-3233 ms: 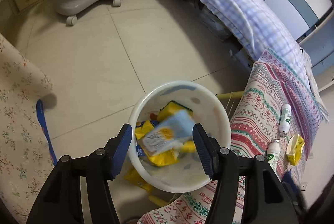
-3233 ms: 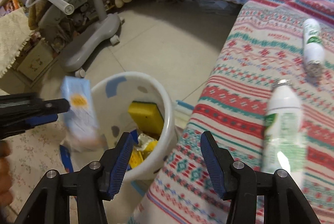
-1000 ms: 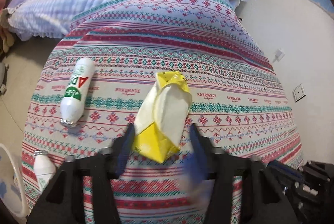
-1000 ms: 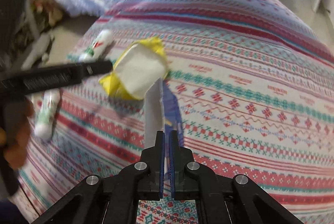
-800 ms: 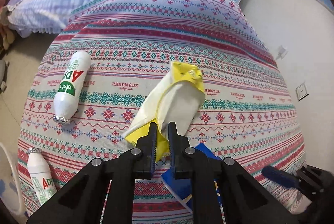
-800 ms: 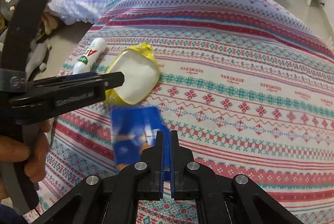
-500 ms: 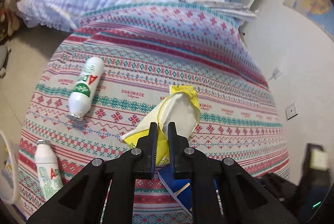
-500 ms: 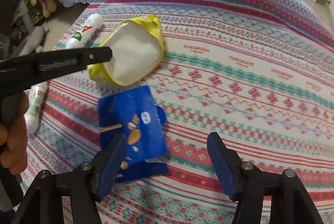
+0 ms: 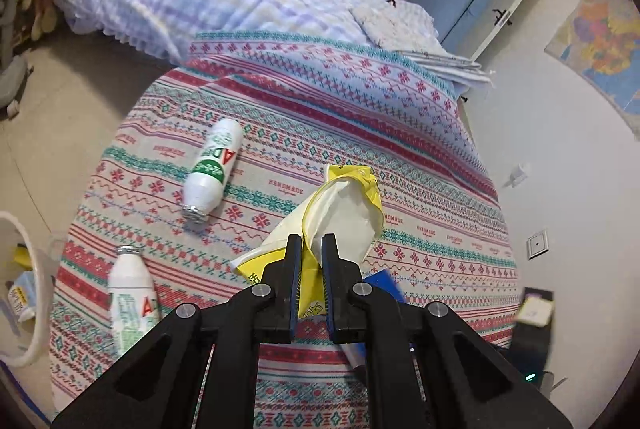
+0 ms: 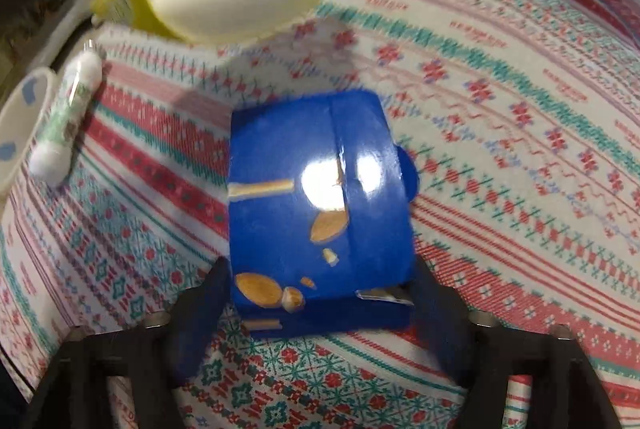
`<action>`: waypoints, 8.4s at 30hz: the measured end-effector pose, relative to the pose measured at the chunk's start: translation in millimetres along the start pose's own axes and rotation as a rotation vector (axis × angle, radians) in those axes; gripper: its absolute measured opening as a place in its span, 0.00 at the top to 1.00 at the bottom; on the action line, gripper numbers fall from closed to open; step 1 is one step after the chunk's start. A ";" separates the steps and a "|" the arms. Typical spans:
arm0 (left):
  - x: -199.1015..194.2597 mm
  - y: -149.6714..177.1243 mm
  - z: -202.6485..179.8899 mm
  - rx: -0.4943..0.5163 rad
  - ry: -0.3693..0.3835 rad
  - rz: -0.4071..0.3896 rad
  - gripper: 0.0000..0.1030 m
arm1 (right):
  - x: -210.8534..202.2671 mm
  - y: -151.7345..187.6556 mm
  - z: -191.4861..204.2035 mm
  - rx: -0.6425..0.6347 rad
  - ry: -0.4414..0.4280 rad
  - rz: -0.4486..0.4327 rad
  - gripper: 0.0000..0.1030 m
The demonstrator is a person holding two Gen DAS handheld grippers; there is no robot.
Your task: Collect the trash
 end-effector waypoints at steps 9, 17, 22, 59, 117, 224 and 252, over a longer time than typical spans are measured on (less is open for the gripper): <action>-48.0 -5.2 26.4 -0.031 0.004 -0.072 0.90 | -39.4 -1.6 -7.4 0.120 -0.064 -0.126 0.32; -97.2 -8.7 77.2 -0.089 -0.047 -0.134 0.90 | -72.4 -8.7 -35.5 0.236 -0.084 -0.226 0.32; -128.6 -4.6 117.0 -0.142 -0.092 -0.156 0.90 | -81.3 -8.1 -42.8 0.313 -0.085 -0.258 0.32; -237.6 30.3 292.8 -0.434 -0.242 -0.280 0.90 | -46.4 -52.4 243.2 -0.146 -0.212 -0.283 0.31; -140.3 21.9 228.4 -0.267 -0.167 0.047 0.65 | -67.3 -67.0 128.0 0.098 -0.125 -0.273 0.24; -164.5 32.9 334.2 -0.524 -0.243 -0.075 0.73 | -7.5 -96.1 263.0 0.176 -0.496 -0.160 0.61; -198.2 43.2 304.6 -0.497 -0.308 -0.120 0.73 | 11.7 -85.3 313.2 0.045 -0.411 -0.086 0.49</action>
Point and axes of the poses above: each gripper's, at about its wrist camera, not at the fingertips, and x roughly the way its jaws point, z to its left, y to its underside, the point moved 2 cm from there along x, roughly the way its jaws point, and after that the axes turned 9 degrees about y, right-handed, at the moved point
